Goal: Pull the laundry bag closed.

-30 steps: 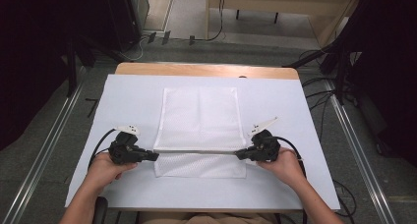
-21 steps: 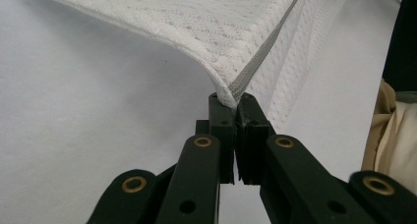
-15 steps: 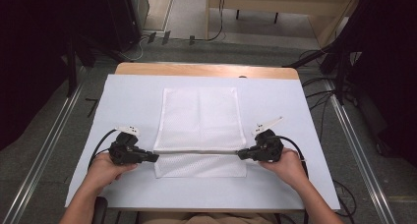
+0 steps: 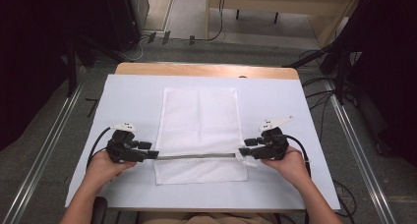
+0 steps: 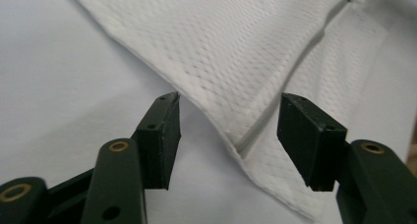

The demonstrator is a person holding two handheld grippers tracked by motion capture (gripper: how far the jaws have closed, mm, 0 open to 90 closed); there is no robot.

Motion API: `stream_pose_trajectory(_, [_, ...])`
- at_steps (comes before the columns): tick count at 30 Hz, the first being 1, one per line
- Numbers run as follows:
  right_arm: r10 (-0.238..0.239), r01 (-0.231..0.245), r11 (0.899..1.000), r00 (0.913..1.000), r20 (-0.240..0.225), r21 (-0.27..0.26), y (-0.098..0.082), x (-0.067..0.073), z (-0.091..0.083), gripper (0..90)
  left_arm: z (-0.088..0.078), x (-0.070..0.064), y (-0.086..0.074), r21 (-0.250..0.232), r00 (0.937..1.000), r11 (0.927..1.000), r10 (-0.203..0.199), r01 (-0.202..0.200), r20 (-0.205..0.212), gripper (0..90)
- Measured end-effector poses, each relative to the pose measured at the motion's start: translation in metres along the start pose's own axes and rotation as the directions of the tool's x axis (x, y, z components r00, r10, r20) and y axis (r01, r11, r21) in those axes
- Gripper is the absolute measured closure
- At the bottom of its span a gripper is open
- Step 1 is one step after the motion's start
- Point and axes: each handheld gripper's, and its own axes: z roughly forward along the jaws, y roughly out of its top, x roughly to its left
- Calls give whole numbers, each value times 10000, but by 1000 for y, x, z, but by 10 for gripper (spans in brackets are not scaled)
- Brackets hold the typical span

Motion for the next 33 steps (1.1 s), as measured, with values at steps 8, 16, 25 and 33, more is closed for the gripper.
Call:
stream_pose_trajectory(8, [424, -353, 9964, 9949, 919, -774, -5, -16, -15, 446, -10, 10, -1, -888, 9947, 9960, -220, 130, -1007, 360])
stream_pose_trajectory(16, [1438, -1194, 9842, 9696, 1977, -1304, -15, -40, -26, 390, -17, 21, -4, -1196, 9813, 9912, -771, 564, -1763, 348])
stream_pose_trajectory(25, [1956, -1475, 9738, 9314, 3070, -1731, -19, -50, -26, 281, -20, 30, -7, -1396, 9660, 9851, -1304, 1008, -2231, 337])
stream_pose_trajectory(33, [1863, -1342, 9748, 9292, 3191, -1782, -20, -52, -24, 259, -20, 33, -8, -1494, 9604, 9816, -1521, 1192, -2333, 333])
